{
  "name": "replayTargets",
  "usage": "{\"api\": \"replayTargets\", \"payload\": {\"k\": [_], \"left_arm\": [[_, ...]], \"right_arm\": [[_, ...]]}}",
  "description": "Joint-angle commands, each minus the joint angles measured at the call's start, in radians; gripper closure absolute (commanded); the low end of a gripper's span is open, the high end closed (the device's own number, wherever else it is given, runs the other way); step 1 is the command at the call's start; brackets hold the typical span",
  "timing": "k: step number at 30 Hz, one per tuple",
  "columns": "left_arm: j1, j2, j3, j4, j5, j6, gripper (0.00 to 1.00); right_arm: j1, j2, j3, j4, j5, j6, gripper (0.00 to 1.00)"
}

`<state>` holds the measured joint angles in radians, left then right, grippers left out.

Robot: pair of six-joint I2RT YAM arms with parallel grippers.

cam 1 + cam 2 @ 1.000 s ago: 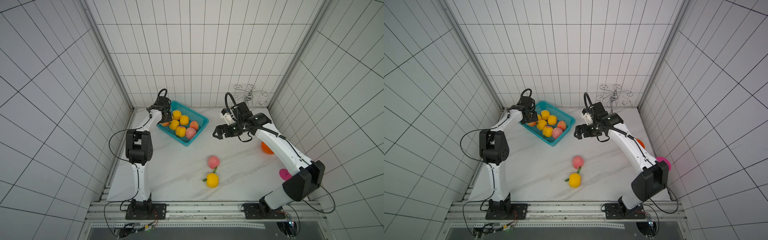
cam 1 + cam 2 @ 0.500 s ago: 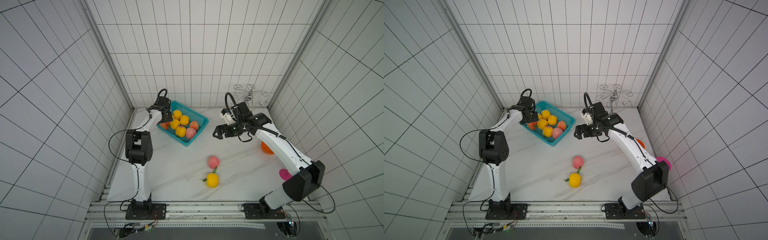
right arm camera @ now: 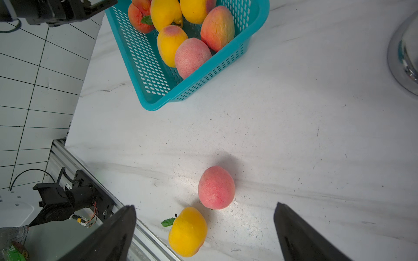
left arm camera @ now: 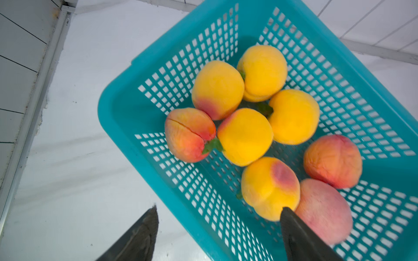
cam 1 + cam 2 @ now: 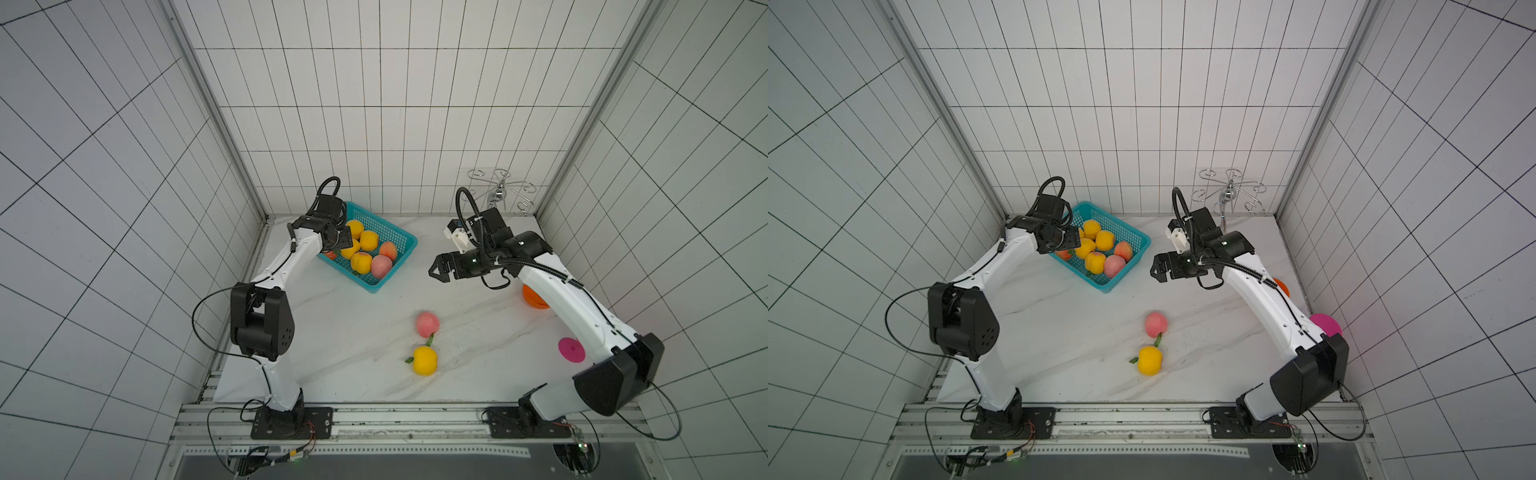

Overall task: Put the peaches into the basket
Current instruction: Pick up the peach from the center of the board.

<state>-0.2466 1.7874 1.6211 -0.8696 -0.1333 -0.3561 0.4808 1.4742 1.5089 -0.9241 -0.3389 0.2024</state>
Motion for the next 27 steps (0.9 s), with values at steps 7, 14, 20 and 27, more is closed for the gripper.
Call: {"api": "replayTargets", "payload": {"k": [7, 14, 20, 27], "left_arm": [[-0.130, -0.247, -0.186, -0.094, 0.134, -0.097, 0.14], [-0.242, -0.461, -0.377, -0.126, 0.173, -0.202, 0.14], [-0.307, -0.599, -0.510, -0.132, 0.198, -0.309, 0.14], [-0.329, -0.691, -0.618, -0.119, 0.250, -0.389, 0.13]], "right_arm": [[0.097, -0.117, -0.180, 0.007, 0.029, 0.064, 0.01], [0.143, -0.204, -0.313, 0.046, 0.025, 0.111, 0.01], [0.204, -0.251, -0.406, 0.059, 0.028, 0.139, 0.01], [0.280, -0.267, -0.506, 0.087, 0.036, 0.155, 0.01]]}}
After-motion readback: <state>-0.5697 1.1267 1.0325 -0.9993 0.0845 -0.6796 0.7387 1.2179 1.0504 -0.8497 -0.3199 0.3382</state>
